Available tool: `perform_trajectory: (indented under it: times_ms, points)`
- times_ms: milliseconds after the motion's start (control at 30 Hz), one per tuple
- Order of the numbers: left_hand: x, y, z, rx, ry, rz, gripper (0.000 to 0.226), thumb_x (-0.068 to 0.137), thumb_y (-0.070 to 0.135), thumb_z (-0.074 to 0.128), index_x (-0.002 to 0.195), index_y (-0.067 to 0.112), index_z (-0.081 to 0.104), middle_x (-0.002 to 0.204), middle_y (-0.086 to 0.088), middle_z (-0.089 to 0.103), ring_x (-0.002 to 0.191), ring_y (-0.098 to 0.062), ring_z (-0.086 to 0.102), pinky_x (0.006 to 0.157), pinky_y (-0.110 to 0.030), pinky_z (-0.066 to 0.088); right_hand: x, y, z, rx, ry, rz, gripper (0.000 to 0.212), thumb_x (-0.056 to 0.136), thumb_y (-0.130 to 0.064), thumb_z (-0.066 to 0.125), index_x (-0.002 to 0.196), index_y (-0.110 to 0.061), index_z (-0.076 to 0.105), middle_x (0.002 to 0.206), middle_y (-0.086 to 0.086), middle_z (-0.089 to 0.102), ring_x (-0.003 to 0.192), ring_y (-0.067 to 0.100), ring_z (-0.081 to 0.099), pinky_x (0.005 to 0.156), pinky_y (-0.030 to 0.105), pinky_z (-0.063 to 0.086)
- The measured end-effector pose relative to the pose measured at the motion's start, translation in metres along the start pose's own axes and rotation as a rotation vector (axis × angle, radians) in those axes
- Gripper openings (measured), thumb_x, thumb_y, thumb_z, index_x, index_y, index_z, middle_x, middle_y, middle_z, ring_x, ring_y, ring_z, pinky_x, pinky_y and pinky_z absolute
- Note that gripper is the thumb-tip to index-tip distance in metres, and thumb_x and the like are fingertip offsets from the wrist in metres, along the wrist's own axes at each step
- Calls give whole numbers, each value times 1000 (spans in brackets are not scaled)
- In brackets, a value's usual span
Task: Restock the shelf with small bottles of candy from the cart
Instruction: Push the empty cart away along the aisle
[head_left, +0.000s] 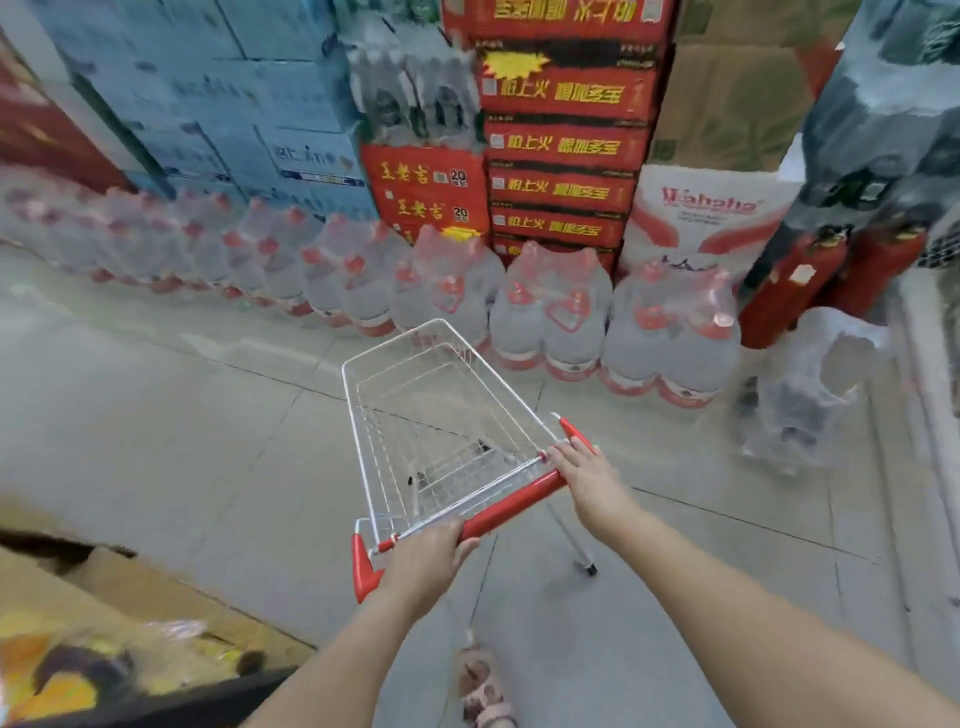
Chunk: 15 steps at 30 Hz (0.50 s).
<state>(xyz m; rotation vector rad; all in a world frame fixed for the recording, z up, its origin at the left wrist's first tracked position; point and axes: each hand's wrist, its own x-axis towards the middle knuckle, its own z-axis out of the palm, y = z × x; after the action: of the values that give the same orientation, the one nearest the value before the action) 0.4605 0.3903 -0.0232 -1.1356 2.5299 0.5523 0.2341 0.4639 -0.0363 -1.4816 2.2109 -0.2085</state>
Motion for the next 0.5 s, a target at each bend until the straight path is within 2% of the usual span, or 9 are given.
perform_trajectory:
  times_ms: [133, 267, 400, 500]
  points:
    - [74, -49, -35, -71, 14, -6, 43, 97, 53, 28, 118, 19, 43, 110, -8, 64, 101, -32, 60, 79, -38, 45, 107, -36, -15, -146, 47, -44, 75, 92, 4, 37, 152, -23, 1, 160, 0, -5, 147, 21, -8, 116, 33, -9]
    - [138, -84, -65, -111, 50, -94, 44, 98, 53, 26, 115, 16, 43, 104, -9, 64, 96, -32, 61, 75, -38, 46, 214, -68, -43, -245, -28, -105, 74, 91, 6, 34, 153, -16, 0, 159, 5, -14, 146, 23, -14, 117, 37, -9]
    - [182, -127, -93, -131, 108, -162, 44, 99, 51, 25, 118, 14, 42, 102, -9, 65, 93, -31, 63, 71, -38, 49, 290, -111, -64, -198, -160, -203, 72, 88, 11, 33, 152, -9, 9, 159, 10, -12, 147, 26, -11, 118, 33, -2]
    - [211, -159, -121, -134, 134, -223, 45, 99, 50, 24, 123, 15, 40, 102, -8, 66, 91, -30, 64, 70, -38, 50, 332, -138, -67, -78, -189, -267, 81, 84, 18, 32, 153, -10, 0, 159, 5, -16, 146, 22, -14, 117, 27, 11]
